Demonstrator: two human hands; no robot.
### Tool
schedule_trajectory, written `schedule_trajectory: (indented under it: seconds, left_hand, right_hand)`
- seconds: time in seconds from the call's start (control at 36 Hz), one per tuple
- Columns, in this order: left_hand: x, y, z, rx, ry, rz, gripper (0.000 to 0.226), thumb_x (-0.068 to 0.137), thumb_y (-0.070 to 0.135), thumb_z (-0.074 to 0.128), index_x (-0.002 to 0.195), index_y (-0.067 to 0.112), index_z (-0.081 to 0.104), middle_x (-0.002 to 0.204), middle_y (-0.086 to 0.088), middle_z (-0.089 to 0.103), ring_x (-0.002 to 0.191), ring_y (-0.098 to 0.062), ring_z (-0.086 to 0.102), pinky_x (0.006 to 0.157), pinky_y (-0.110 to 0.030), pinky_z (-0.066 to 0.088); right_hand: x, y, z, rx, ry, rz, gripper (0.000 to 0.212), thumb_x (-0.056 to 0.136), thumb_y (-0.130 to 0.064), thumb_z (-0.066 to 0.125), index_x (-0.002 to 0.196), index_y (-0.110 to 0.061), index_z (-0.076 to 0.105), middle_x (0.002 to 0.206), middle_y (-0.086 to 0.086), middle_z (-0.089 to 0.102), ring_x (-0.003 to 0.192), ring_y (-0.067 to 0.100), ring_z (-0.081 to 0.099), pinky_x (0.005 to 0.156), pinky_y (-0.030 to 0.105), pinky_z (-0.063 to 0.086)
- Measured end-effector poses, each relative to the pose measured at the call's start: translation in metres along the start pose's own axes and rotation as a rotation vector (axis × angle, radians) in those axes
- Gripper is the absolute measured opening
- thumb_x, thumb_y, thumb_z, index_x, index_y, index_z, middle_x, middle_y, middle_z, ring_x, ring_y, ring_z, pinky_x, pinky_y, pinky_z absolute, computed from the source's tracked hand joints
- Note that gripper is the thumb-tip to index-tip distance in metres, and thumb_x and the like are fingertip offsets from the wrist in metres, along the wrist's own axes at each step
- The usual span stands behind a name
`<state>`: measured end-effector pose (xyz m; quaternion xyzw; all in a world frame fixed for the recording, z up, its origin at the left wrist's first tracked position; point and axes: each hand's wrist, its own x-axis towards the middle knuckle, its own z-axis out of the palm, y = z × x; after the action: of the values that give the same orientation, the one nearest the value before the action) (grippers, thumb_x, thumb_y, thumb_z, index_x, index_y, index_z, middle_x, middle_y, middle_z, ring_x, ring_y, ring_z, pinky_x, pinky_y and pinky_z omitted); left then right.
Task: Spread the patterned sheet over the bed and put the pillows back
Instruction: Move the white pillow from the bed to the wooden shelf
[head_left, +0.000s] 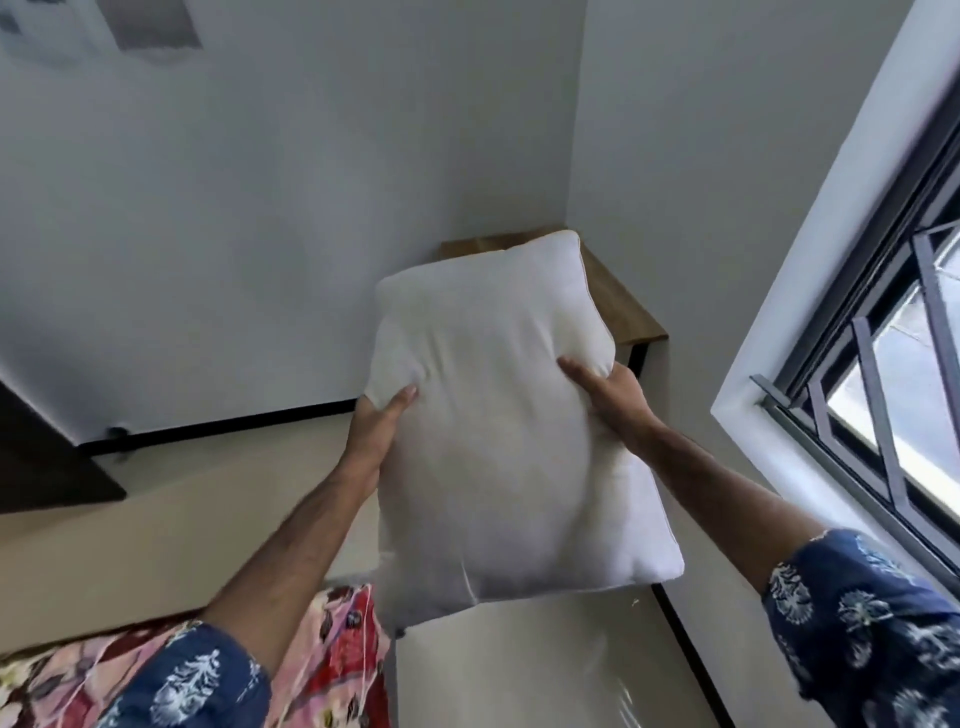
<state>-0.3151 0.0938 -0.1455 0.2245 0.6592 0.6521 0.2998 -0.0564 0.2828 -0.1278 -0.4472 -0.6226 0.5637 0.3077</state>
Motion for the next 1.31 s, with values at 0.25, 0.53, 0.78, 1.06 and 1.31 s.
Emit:
schedule_trajectory:
  seconds: [0.25, 0.53, 0.78, 1.06, 1.31]
  left_hand:
    - [0.148, 0.002, 0.069, 0.020, -0.035, 0.035, 0.044, 0.090, 0.030, 0.076, 0.130, 0.015, 0.065, 0.119, 0.000, 0.074, 0.108, -0.018, 0.071, 0.100, -0.038, 0.054]
    - [0.297, 0.019, 0.174, 0.012, -0.064, 0.033, 0.040, 0.094, 0.023, 0.072, 0.132, 0.014, 0.064, 0.119, 0.000, 0.074, 0.108, -0.015, 0.071, 0.094, -0.030, 0.056]
    - [0.411, 0.022, 0.242, 0.002, -0.091, 0.020, 0.038, 0.095, 0.025, 0.070, 0.132, 0.015, 0.064, 0.119, 0.002, 0.074, 0.108, -0.013, 0.071, 0.088, -0.024, 0.056]
    - [0.548, -0.010, 0.286, 0.073, -0.228, -0.102, 0.059, 0.086, 0.041, 0.079, 0.138, 0.023, 0.057, 0.128, 0.006, 0.068, 0.117, -0.013, 0.065, 0.107, -0.035, 0.048]
    - [0.620, -0.042, 0.319, 0.162, -0.265, -0.160, 0.093, 0.063, 0.060, 0.088, 0.142, 0.028, 0.051, 0.131, 0.009, 0.066, 0.121, -0.013, 0.064, 0.104, -0.037, 0.051]
  right_hand:
    - [0.158, -0.008, -0.008, 0.005, 0.069, -0.005, 0.066, 0.060, -0.072, 0.083, 0.109, -0.029, 0.074, 0.099, -0.011, 0.078, 0.093, 0.012, 0.074, 0.092, 0.040, 0.059]
    - [0.351, -0.026, -0.052, -0.023, 0.092, 0.025, 0.084, 0.050, -0.079, 0.083, 0.114, -0.025, 0.071, 0.105, -0.007, 0.076, 0.097, 0.014, 0.073, 0.094, 0.040, 0.058]
    - [0.492, -0.047, -0.073, -0.075, 0.123, 0.018, 0.074, 0.058, -0.072, 0.083, 0.111, -0.021, 0.073, 0.101, -0.006, 0.078, 0.094, 0.014, 0.074, 0.089, 0.039, 0.060]
    - [0.638, -0.018, -0.071, -0.193, 0.171, 0.091, 0.105, 0.047, -0.089, 0.075, 0.124, -0.018, 0.065, 0.116, 0.000, 0.072, 0.104, 0.022, 0.070, 0.095, 0.044, 0.057]
    - [0.701, -0.020, -0.071, -0.414, 0.181, 0.134, 0.057, 0.094, -0.045, 0.065, 0.134, -0.008, 0.049, 0.131, 0.011, 0.061, 0.118, 0.031, 0.060, 0.097, 0.038, 0.048]
